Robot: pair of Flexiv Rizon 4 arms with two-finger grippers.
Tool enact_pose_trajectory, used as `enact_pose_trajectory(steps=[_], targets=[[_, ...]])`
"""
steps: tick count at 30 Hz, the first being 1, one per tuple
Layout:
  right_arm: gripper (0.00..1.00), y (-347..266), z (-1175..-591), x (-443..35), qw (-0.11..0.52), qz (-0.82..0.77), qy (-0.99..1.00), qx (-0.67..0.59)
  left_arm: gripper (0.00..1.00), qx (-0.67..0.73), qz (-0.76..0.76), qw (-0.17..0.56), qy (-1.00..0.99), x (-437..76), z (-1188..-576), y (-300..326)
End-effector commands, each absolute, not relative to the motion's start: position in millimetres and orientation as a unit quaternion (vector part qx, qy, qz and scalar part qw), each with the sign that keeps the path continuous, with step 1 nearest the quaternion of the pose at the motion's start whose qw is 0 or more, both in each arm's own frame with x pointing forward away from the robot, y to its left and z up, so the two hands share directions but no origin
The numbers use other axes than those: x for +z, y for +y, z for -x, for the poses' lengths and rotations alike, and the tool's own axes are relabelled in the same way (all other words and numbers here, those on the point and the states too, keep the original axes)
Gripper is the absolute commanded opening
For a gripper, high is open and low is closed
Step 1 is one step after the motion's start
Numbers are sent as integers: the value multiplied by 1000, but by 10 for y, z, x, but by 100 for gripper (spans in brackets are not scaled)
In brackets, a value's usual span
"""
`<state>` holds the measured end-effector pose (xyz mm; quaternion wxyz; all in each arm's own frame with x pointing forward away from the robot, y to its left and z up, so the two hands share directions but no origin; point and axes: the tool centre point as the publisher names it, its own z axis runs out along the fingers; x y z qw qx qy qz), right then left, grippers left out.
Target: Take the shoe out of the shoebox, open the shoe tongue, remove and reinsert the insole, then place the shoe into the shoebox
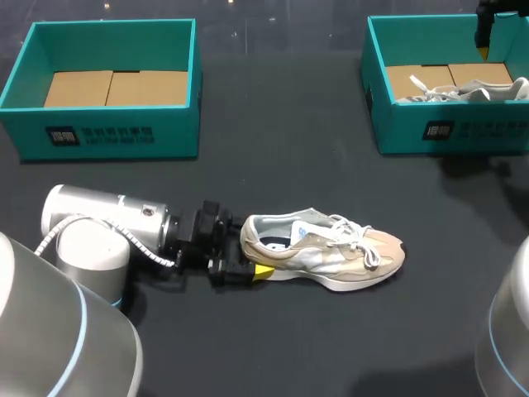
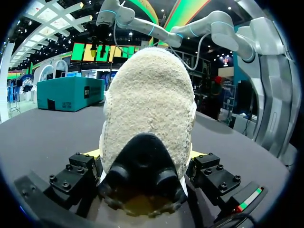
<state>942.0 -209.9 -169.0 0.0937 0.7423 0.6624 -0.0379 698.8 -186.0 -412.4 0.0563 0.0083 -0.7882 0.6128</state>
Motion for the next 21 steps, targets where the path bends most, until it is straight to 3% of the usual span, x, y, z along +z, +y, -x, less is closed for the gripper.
enact_pose_trajectory(steps=[1, 11, 21], targets=[[100, -2096, -9424, -1691, 94, -742, 662, -39, 0, 612, -9, 55, -789, -4151, -6941, -1850], [100, -2096, -9424, -1691, 94, -742, 662, -39, 0, 612, -9, 55, -789, -4151, -6941, -1850], [100, -1351, -8923, -1472, 106, -763, 637, -35, 0, 612, -9, 55, -789, -4151, -6941, -1850]])
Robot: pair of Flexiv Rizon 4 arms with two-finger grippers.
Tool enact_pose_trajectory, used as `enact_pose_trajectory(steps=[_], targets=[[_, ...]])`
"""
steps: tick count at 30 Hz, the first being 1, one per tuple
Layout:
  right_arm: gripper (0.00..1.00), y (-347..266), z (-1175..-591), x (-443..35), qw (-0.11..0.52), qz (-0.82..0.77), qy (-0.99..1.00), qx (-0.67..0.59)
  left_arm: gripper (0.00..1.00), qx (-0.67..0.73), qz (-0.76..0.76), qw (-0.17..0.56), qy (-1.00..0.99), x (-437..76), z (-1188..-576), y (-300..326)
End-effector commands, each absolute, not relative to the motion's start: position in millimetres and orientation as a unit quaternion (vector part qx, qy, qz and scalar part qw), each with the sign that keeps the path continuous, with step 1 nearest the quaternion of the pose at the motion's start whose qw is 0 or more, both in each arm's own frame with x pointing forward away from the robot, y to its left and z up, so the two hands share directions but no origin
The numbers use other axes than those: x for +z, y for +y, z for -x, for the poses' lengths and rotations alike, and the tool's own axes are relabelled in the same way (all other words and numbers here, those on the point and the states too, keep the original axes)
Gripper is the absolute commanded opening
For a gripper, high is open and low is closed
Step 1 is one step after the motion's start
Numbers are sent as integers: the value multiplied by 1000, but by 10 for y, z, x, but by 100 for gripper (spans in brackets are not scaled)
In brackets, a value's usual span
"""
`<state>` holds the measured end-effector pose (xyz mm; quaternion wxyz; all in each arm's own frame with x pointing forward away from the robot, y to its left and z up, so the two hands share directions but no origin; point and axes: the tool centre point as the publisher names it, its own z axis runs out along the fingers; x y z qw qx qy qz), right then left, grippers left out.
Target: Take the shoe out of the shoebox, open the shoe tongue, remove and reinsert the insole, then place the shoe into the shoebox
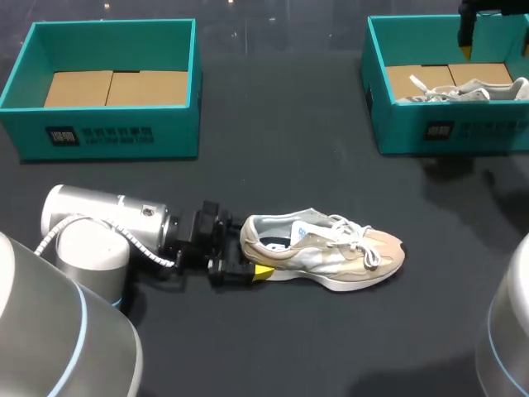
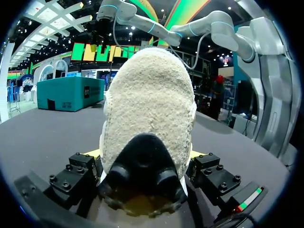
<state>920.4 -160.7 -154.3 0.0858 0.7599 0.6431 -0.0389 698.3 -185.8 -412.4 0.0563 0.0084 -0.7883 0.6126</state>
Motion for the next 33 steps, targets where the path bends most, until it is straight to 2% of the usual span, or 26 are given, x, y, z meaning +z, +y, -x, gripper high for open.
enact_pose_trajectory(steps=[1, 14, 27, 33], targets=[[100, -1267, -8845, -1465, 105, -767, 632, -38, 0, 612, -9, 55, -789, -4151, -6941, -1850], [100, -64, -7903, -1406, 111, -762, 638, -30, 0, 612, -9, 55, -789, -4151, -6941, -1850], [100, -64, -7903, -1406, 111, -762, 638, -30, 0, 612, -9, 55, -789, -4151, -6941, -1850], [100, 594, -7441, -1566, 139, -766, 627, -29, 0, 612, -9, 55, -789, -4151, -6941, -1850]])
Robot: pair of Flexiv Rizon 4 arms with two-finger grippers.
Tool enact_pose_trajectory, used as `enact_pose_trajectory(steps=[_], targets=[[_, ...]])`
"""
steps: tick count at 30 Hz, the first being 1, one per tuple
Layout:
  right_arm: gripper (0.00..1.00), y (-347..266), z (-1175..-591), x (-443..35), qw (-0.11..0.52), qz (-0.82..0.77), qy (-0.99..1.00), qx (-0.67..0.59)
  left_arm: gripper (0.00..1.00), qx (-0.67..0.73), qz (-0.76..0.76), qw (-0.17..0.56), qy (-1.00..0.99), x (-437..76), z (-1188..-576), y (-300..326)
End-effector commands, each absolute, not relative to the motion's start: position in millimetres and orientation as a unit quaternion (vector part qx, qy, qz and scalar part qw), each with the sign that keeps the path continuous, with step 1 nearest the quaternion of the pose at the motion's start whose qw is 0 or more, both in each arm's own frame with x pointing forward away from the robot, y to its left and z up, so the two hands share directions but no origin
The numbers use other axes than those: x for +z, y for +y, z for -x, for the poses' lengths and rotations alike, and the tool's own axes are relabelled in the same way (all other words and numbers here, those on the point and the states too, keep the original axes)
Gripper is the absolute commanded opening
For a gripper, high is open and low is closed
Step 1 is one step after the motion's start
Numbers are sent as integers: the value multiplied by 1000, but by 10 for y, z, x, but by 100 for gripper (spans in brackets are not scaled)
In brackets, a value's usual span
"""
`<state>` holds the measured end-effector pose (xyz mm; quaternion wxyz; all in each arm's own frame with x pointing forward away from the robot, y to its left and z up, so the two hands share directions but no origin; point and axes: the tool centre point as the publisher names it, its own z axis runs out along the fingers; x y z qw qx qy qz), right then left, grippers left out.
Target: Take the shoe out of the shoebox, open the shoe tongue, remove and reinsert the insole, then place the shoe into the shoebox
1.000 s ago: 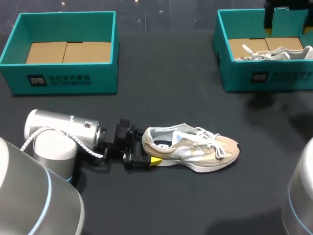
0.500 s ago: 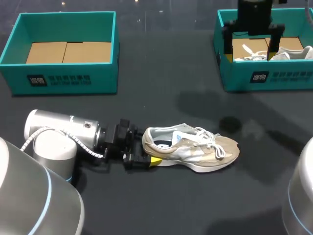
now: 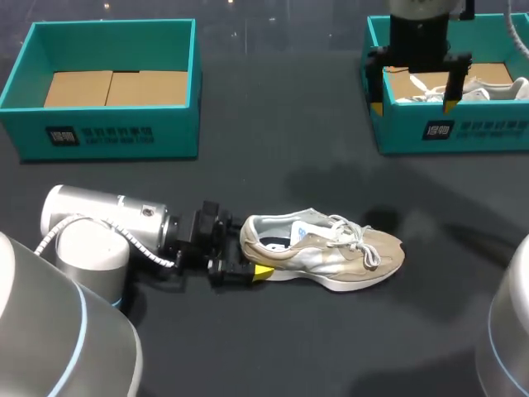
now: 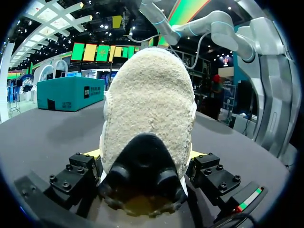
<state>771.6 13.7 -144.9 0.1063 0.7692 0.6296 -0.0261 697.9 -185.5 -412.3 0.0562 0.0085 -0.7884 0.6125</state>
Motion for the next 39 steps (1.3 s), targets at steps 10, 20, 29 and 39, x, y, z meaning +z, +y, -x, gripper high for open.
enact_pose_trajectory(steps=[10, 20, 29, 39], targets=[[100, 1367, -6995, -1881, 123, -772, 623, -25, 0, 612, -9, 55, -789, -4151, -6941, -1850], [100, 1367, -6995, -1881, 123, -772, 623, -25, 0, 612, -9, 55, -789, -4151, -6941, -1850], [100, 1740, -6738, -2186, 152, -782, 603, -52, 0, 612, -9, 55, -789, -4151, -6941, -1850], [100, 1932, -6581, -2472, 142, -791, 590, -73, 0, 612, -9, 55, -789, -4151, -6941, -1850]])
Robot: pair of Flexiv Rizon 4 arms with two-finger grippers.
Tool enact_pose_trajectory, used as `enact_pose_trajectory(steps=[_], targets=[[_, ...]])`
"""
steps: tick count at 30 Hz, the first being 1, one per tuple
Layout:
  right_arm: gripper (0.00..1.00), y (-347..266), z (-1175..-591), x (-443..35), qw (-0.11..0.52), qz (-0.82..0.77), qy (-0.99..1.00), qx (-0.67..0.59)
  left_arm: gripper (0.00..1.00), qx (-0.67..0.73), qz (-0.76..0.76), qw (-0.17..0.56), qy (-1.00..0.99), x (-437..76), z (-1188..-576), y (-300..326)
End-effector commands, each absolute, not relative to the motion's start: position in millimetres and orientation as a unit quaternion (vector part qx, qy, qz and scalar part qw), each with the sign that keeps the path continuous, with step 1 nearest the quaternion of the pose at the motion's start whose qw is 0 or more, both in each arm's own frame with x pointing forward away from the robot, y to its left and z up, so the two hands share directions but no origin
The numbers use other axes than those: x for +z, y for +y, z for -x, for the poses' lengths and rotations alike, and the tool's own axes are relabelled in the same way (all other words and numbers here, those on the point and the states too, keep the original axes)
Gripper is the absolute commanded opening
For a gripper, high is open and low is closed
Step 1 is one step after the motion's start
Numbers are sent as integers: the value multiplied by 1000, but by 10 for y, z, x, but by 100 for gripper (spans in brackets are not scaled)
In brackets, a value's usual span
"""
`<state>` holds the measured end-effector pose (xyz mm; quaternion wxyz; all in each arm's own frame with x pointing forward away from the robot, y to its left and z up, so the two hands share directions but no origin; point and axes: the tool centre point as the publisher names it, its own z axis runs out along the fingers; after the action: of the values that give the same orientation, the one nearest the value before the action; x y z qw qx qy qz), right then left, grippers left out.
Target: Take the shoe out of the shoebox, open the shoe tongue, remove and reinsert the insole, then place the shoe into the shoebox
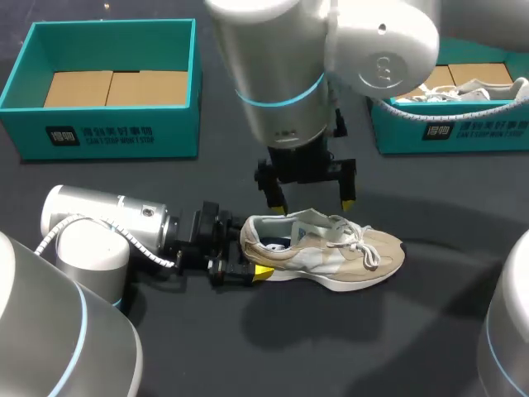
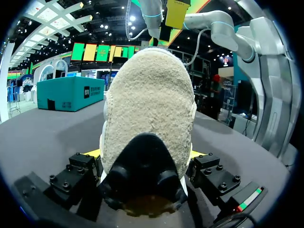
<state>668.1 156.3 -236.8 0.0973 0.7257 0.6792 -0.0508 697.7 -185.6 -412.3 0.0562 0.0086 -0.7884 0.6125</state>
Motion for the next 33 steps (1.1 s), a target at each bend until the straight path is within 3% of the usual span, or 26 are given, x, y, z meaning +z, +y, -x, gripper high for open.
enact_pose_trajectory(steps=[1, 7, 15, 33], targets=[[100, 1932, -6581, -2472, 142, -791, 590, -73, 0, 612, -9, 55, -789, -4151, -6941, -1850], [100, 1932, -6581, -2472, 142, -791, 590, -73, 0, 612, -9, 55, -789, -4151, -6941, -1850], [100, 2046, -6641, -2816, 184, -829, 518, -98, 0, 612, -9, 55, -789, -4151, -6941, -1850], [100, 1840, -6775, -3094, 244, -852, 454, -86, 0, 612, -9, 55, -789, -4151, -6941, -1850]])
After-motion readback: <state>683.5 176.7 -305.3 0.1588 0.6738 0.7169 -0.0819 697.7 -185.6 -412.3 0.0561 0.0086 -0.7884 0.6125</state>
